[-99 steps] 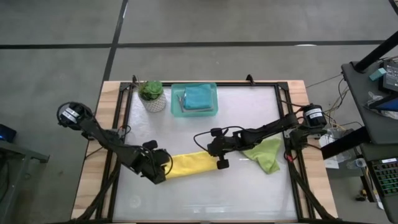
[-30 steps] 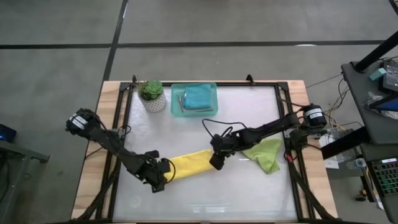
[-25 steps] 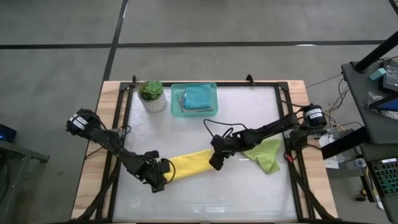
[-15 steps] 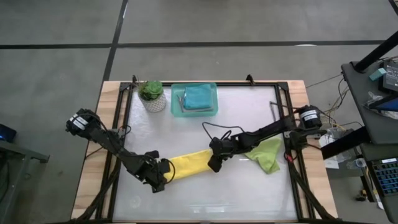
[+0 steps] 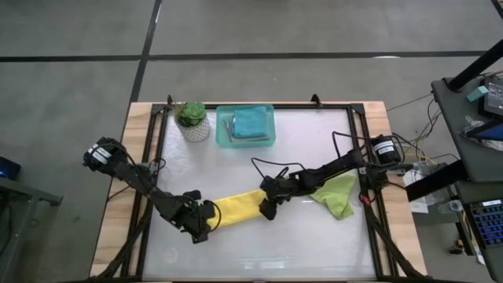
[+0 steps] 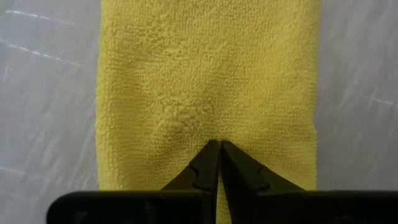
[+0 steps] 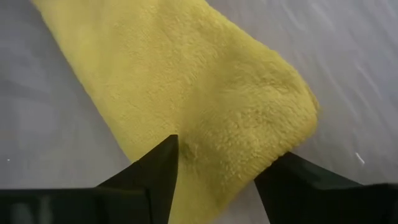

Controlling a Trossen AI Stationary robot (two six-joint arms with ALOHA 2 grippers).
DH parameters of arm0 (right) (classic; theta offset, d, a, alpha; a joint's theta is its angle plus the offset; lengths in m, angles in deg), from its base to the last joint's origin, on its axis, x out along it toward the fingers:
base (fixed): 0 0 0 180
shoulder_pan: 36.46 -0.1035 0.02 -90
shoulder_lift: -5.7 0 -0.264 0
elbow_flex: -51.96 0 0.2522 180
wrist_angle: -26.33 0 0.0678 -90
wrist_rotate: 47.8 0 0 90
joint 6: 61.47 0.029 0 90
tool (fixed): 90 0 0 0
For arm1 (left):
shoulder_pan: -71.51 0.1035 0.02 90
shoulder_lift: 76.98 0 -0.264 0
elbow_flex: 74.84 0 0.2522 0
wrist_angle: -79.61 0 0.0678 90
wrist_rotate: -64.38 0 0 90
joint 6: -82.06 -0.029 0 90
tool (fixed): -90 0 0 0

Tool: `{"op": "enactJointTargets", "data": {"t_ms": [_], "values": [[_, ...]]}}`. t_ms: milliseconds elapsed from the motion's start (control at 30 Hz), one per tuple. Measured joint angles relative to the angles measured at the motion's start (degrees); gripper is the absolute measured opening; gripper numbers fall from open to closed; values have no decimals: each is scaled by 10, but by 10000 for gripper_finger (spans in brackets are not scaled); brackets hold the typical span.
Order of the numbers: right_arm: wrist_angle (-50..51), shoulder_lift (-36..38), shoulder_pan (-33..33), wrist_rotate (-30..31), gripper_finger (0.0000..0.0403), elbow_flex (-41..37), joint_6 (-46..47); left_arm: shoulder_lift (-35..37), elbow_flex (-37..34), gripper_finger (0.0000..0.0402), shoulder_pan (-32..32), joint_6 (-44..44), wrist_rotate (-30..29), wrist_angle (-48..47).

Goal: Fold microfiber towels
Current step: Fold the yellow microfiber cloth

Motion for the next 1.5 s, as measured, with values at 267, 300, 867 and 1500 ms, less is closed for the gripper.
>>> {"op": "enactJointTargets", "data": {"t_ms": [267,300,867,1500], "values": [[-26,0,0,1,173,0,-3,0,0,5,1,0,0,0],[-27,0,0,1,173,0,-1,0,0,5,1,0,0,0],[-119,-54,2,-28,122,2,30,2,-1,5,3,-1,-4,-2],[-16,10,27,-40,13,3,-17,21,3,5,3,-16,-16,-4]]}}
